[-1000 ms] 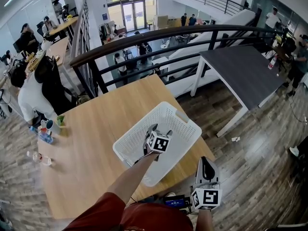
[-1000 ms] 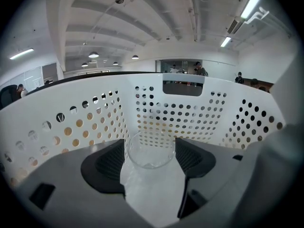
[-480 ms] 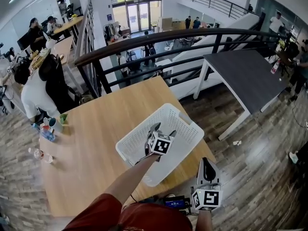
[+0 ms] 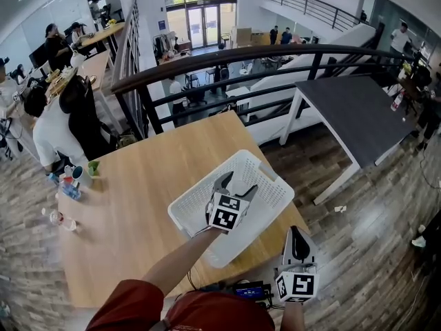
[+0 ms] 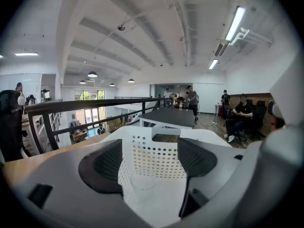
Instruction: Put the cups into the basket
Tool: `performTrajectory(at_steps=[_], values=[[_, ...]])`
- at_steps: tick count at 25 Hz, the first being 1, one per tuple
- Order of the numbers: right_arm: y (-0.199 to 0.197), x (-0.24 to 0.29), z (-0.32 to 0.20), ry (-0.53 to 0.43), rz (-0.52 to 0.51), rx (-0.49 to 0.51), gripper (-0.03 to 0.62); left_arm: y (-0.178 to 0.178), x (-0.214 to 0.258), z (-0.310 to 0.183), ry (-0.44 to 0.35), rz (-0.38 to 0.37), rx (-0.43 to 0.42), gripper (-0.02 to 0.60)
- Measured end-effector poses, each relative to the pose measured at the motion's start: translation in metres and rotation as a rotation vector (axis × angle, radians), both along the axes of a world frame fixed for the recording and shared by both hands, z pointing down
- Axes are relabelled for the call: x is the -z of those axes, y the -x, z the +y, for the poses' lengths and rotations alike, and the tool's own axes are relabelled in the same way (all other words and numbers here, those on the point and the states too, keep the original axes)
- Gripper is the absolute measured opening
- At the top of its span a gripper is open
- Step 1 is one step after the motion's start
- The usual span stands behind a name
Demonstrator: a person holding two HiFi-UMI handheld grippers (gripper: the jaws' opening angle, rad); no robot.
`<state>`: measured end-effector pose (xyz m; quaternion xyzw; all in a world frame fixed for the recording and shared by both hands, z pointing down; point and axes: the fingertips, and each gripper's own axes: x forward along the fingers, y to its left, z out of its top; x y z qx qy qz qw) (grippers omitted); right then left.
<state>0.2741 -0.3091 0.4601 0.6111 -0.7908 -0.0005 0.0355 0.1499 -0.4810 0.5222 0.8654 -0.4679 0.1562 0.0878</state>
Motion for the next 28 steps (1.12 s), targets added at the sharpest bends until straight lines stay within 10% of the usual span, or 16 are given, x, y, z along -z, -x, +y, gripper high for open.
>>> performTrajectory(at_steps=[28], values=[[-0.006, 0.007, 0.005, -0.025, 0.041, -0.013, 0.015, 0.038, 0.111, 0.103, -0.275, 0.166, -0.046, 0.345]])
